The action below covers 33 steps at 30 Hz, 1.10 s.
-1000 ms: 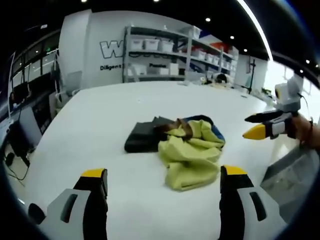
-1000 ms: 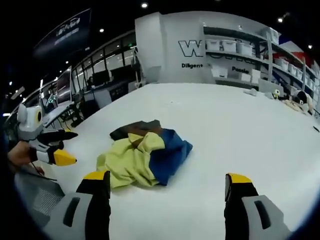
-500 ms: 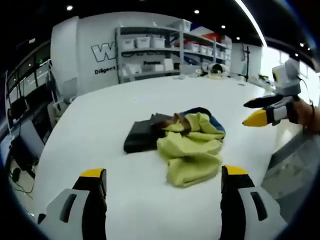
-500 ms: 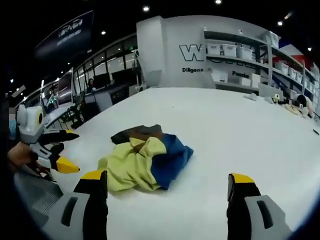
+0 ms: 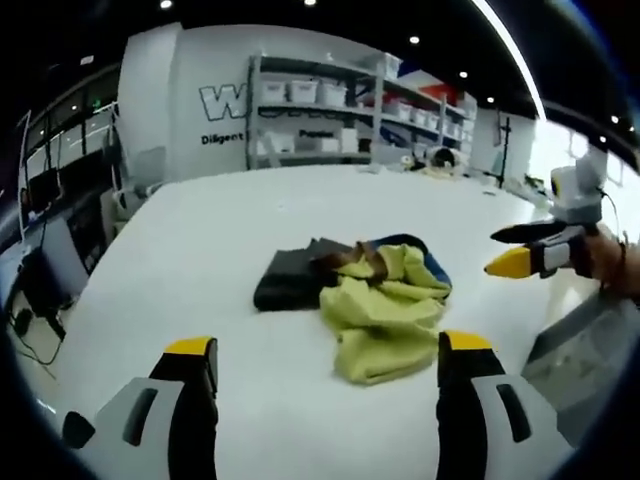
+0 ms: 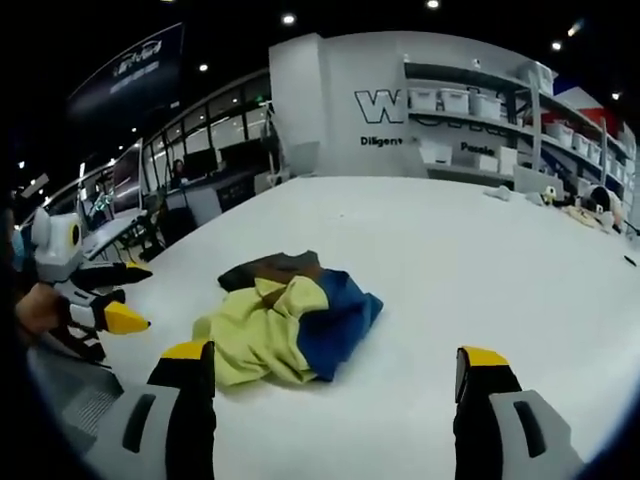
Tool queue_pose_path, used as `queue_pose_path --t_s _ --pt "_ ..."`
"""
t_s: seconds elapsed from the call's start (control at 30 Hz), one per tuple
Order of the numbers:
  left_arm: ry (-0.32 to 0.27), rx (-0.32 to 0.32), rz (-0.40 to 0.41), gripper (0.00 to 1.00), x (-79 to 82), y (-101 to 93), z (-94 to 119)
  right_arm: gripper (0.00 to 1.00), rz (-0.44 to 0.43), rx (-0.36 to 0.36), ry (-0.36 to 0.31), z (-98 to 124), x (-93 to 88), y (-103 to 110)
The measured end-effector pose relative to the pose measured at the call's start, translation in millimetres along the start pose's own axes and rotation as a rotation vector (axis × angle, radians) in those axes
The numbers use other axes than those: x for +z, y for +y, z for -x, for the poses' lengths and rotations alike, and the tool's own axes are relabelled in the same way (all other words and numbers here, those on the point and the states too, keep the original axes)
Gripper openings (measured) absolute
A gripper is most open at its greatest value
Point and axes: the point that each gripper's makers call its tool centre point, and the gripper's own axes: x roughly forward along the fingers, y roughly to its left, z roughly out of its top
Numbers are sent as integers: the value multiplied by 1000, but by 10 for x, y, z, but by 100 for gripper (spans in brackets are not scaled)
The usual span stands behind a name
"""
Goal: Fold the garment on the visible template until the final outline fits inside the template.
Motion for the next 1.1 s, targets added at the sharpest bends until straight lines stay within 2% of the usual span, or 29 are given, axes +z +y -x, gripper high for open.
queue_pose_path --t_s 0.07,0.17,0.33,0.47,0.77,0.9,1.1 --pt "6 12 -22 90 0 0 3 99 0 4 8 -2 -14 4" --pt "-13 -28 49 89 25 -49 3 99 17 45 11 -1 -17 113" --pt "-13 -11 52 90 40 19 -12 99 69 71 32 -29 -49 193" --pt "0 -29 70 93 19 -5 -40 99 64 80 39 -33 -57 202" --pt "-18 -43 83 99 64 -21 -52 99 48 94 47 -56 -49 206" --pt "-15 -28 65 99 59 20 -44 99 13 109 26 -39 -3 220" --pt "-2 -51 91 99 52 22 -30 99 22 107 32 -28 14 227"
